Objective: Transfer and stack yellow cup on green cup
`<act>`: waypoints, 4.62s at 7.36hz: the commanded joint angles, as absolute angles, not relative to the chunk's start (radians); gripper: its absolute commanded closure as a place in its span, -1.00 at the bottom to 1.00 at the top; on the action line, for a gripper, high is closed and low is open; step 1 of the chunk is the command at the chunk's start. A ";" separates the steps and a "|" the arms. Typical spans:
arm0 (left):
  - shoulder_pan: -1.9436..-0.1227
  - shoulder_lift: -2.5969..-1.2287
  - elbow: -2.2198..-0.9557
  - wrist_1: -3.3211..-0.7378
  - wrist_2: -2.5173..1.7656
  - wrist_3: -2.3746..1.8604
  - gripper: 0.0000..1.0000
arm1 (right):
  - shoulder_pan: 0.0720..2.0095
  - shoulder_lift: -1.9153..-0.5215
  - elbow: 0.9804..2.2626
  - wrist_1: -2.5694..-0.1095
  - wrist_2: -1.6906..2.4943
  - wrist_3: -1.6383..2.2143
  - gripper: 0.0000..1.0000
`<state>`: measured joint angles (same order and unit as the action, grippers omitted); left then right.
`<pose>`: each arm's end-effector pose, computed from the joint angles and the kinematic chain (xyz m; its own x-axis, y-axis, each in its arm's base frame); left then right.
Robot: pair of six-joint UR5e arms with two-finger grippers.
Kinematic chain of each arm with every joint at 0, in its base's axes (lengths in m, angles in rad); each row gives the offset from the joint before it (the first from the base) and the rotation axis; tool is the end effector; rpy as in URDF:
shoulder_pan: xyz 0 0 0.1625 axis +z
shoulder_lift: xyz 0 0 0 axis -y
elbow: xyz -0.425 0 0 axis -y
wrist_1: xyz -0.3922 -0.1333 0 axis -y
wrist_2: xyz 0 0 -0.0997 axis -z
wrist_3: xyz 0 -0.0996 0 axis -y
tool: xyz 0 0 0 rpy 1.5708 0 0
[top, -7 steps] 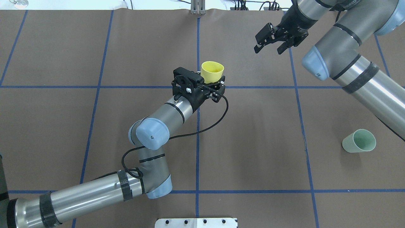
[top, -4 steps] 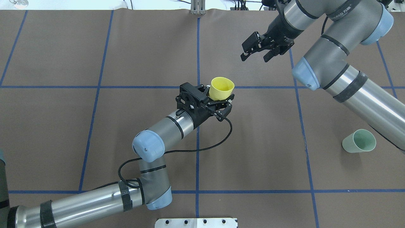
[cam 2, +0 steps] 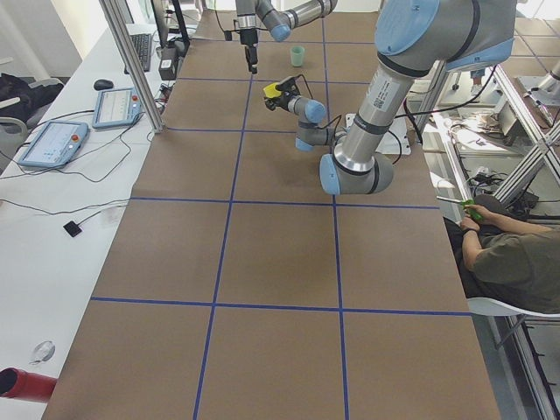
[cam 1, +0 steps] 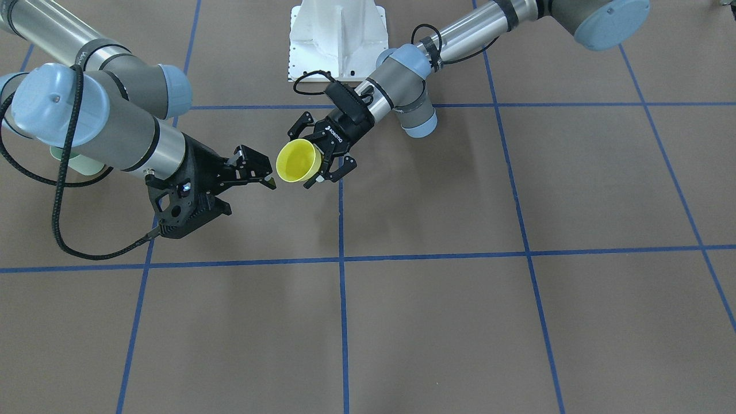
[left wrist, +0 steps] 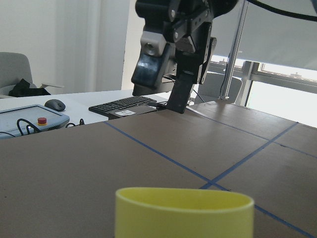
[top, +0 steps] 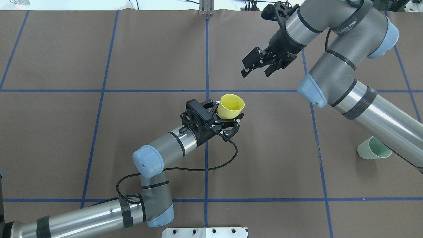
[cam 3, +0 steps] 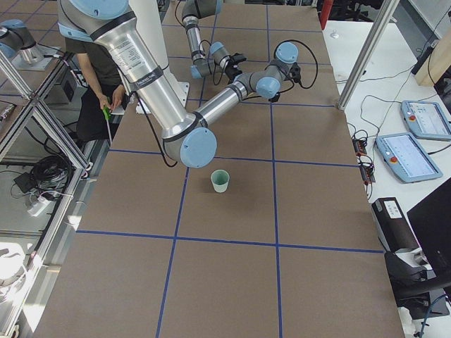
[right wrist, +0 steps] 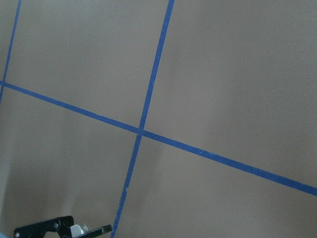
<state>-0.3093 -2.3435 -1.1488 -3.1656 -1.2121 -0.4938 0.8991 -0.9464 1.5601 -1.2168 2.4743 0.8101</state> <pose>0.6301 -0.3780 0.2051 0.3597 0.7506 -0.5542 0.5896 0.2775 0.7585 -0.3778 -0.5637 0.2343 0.3121 -0.2930 0.9037 0.1841 0.9519 0.2451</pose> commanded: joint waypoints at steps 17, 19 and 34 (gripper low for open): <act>-0.284 -2.352 -1.161 -3.189 -1.203 -0.492 -0.02 | 0.802 -1.026 1.618 -1.134 2.534 0.839 -0.07; -0.284 -2.350 -1.161 -3.189 -1.203 -0.494 -0.02 | 0.804 -1.026 1.620 -1.134 2.539 0.839 0.38; -0.267 -2.350 -1.198 -3.188 -1.149 -0.503 -0.98 | 1.144 -1.242 1.678 -1.054 2.685 0.857 1.00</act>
